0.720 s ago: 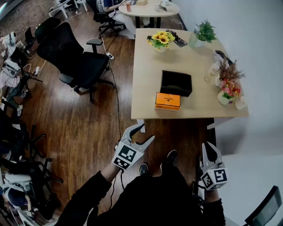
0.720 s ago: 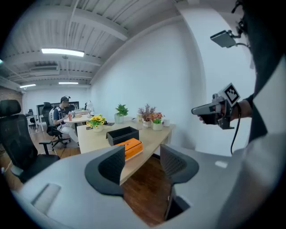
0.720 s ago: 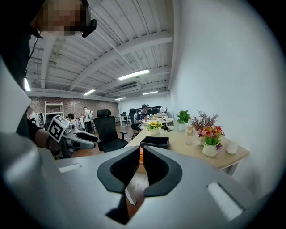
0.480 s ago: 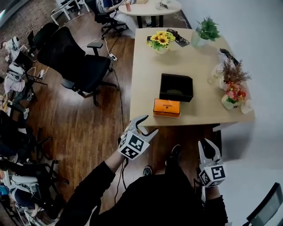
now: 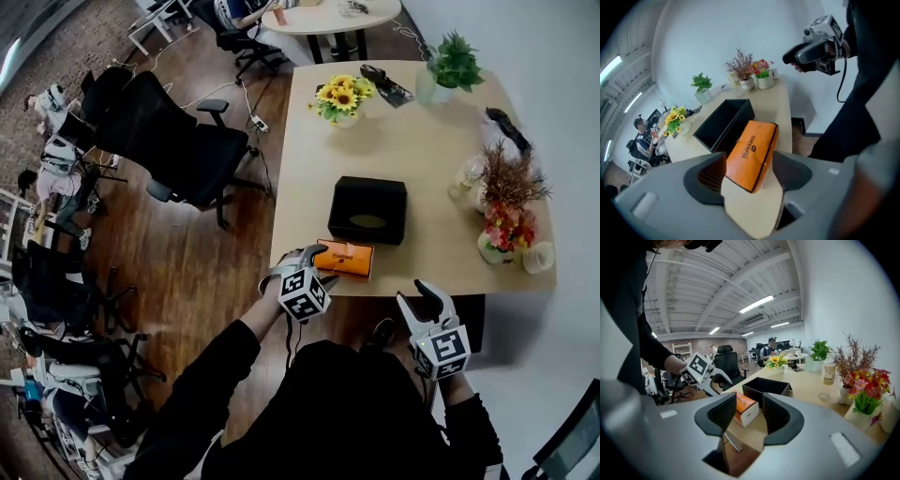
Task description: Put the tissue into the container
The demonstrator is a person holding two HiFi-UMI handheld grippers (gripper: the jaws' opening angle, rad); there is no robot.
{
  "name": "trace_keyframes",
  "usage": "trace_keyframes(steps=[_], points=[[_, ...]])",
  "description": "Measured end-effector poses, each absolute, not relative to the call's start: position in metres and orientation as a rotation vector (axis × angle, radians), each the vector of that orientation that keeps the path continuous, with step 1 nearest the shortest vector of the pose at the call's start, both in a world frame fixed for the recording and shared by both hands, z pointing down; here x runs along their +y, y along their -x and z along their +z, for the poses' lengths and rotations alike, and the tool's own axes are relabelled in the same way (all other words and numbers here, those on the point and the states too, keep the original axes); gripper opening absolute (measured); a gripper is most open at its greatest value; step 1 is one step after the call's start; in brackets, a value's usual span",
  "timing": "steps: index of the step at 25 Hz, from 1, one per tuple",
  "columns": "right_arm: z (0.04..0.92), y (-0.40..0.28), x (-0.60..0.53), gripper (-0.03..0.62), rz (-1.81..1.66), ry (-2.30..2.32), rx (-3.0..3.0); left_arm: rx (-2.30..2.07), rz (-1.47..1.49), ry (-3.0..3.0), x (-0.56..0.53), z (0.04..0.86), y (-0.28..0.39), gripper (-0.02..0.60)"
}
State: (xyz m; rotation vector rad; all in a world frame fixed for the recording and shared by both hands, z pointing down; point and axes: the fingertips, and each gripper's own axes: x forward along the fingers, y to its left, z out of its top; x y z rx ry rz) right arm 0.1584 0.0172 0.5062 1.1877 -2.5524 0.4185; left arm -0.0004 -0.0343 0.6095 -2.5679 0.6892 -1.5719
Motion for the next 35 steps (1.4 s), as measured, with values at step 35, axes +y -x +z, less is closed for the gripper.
trace_keyframes(steps=[35], points=[[0.606,-0.063,-0.026,0.109,0.477,-0.831,-2.26,0.907,-1.375,2.949,-0.031,0.614,0.024,0.222]])
